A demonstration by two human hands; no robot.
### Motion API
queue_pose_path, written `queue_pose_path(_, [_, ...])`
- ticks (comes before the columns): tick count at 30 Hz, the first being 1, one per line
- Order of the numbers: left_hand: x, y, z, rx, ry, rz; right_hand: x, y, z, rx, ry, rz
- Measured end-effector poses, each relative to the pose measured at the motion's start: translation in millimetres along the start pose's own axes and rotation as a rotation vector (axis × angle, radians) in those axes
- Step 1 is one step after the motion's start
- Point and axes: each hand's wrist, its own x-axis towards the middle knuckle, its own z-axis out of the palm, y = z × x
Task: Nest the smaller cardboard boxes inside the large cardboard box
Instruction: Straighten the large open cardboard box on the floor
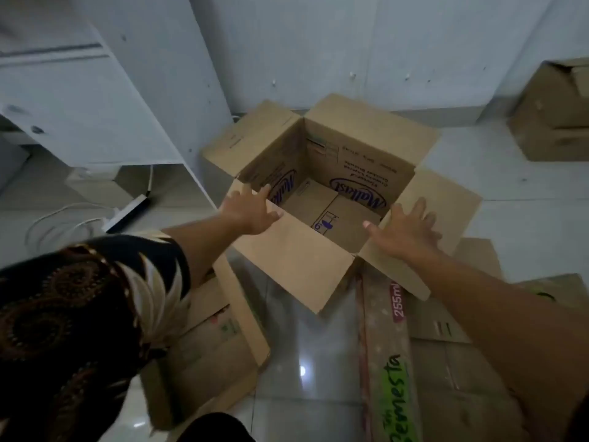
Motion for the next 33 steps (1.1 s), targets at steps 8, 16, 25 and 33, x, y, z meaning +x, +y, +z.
queue_pose_path(8, [79,-29,37,0.419,0.120,0.452,43,13,75,0.088,0.250,-0.009])
queue_pose_path(16, [88,-32,59,0.293,0.117,0.441,48,8,83,0.125,0.251,0.024])
queue_pose_path(25, [94,-30,61,0.236,0.108,0.446,68,7,78,0.140,0.269,0.004])
queue_pose_path(33, [100,-10,68,0.256,0.202,0.364,84,2,67,0.117,0.246,-0.017])
